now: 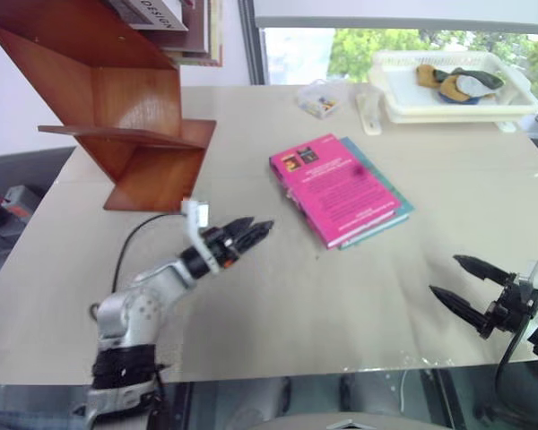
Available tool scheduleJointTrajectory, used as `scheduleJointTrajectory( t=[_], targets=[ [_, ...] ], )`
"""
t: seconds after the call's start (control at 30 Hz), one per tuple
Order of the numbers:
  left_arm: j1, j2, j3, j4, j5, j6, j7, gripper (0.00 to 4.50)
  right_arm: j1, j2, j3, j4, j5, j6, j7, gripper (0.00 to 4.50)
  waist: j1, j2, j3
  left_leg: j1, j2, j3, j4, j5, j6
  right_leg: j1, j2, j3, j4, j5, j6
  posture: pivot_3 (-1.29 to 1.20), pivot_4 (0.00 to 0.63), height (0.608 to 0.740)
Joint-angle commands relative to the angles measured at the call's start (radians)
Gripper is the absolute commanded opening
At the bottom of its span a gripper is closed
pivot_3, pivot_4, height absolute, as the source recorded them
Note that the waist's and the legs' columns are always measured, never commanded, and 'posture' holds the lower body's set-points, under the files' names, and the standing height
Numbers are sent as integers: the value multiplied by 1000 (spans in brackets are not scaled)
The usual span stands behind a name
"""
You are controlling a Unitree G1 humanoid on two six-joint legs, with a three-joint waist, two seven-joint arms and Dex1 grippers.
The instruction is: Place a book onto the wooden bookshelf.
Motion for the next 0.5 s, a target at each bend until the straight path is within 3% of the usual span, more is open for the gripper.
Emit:
scheduleJointTrajectory(
  t=[0.03, 0.17, 0.5],
  targets=[
    [-101, -67, -5, 106, 3, 31, 81, 4449, 10, -24, -15, -129, 39, 18, -3, 4500, -1, 0, 0, 0, 0, 0, 0, 0, 0, 0, 0, 0, 0, 0, 0, 0, 150, 740],
    [-189, -119, -38, 202, 43, 13, 78, 4449, 35, -26, -29, -234, 67, 47, -37, 4500, -3, -3, 1, 0, 0, 2, 0, 0, 0, 0, 0, -1, 0, 0, 0, 0, 150, 740],
    [-382, -240, 134, 501, -96, 269, 238, 4449, 107, 25, -62, -355, 86, 43, -140, 4500, 0, -6, 3, 0, -1, 1, 1, 0, 0, -1, 0, -2, 0, 0, 0, 0, 150, 740]
  ],
)
